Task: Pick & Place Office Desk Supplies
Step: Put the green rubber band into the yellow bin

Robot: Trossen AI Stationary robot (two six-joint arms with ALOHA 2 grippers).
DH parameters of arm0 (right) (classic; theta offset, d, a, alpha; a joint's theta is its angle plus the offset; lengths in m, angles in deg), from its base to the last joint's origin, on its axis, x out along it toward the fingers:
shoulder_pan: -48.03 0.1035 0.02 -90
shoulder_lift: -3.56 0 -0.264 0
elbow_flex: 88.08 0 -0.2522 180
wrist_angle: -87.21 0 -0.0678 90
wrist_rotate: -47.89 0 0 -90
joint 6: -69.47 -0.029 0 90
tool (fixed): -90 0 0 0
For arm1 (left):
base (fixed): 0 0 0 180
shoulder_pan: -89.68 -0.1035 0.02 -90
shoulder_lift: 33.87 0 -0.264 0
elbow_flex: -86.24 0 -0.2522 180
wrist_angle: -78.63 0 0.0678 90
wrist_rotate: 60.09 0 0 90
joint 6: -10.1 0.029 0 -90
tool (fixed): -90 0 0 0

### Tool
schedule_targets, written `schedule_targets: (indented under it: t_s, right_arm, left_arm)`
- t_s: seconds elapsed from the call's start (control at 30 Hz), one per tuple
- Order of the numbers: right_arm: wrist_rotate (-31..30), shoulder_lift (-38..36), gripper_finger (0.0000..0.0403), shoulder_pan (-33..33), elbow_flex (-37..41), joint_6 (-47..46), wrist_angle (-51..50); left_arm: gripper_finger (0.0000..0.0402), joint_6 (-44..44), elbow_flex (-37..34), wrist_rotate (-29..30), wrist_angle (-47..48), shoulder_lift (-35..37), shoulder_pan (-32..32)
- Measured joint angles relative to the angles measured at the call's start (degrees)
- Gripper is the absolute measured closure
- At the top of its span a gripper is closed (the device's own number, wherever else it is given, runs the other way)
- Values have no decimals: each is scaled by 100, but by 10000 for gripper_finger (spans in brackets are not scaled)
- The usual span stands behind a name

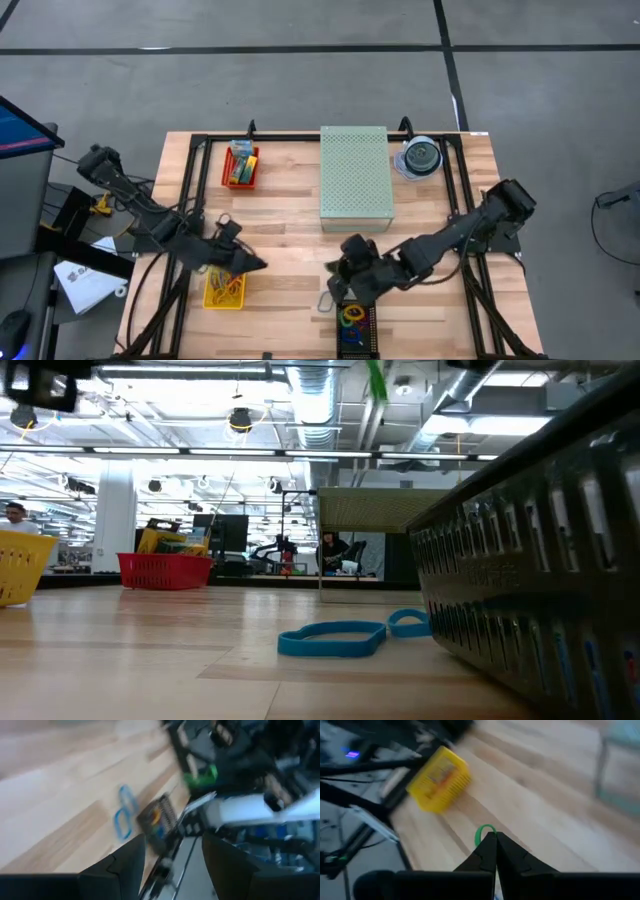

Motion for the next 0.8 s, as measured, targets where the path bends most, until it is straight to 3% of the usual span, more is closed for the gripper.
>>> schedule_targets:
  t_s: [0.17,0.43,0.8]
  right_arm:
    - [-47,-108,403,-152,-447,1268,492]
    - [-53,-108,403,-369,-1079,2149,453]
    - [54,-108,403,-654,-1233,2349,581]
  left_arm:
    - [211,856,0,-474,-1627,-507,-919]
    - [211,1768,1,-1402,-3965,-1414,-1812]
    - [211,2422,301,-1566,-4559,-1899,-1927]
